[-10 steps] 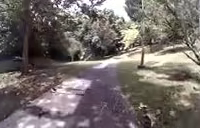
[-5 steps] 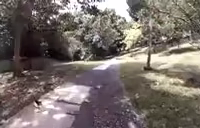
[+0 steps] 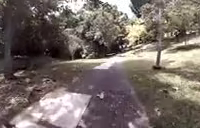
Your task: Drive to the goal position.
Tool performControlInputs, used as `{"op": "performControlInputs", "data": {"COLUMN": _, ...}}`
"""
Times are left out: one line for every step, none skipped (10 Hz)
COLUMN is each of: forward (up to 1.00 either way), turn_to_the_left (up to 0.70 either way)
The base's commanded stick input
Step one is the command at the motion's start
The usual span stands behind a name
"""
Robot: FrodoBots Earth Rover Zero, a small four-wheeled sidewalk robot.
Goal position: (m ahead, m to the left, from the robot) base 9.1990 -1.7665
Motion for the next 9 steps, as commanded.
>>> {"op": "performControlInputs", "data": {"forward": 1.00, "turn_to_the_left": 0.00}}
{"op": "performControlInputs", "data": {"forward": 1.00, "turn_to_the_left": 0.00}}
{"op": "performControlInputs", "data": {"forward": 1.00, "turn_to_the_left": 0.00}}
{"op": "performControlInputs", "data": {"forward": 1.00, "turn_to_the_left": 0.00}}
{"op": "performControlInputs", "data": {"forward": 1.00, "turn_to_the_left": 0.00}}
{"op": "performControlInputs", "data": {"forward": 1.00, "turn_to_the_left": 0.00}}
{"op": "performControlInputs", "data": {"forward": 1.00, "turn_to_the_left": 0.00}}
{"op": "performControlInputs", "data": {"forward": 1.00, "turn_to_the_left": 0.00}}
{"op": "performControlInputs", "data": {"forward": 1.00, "turn_to_the_left": 0.00}}
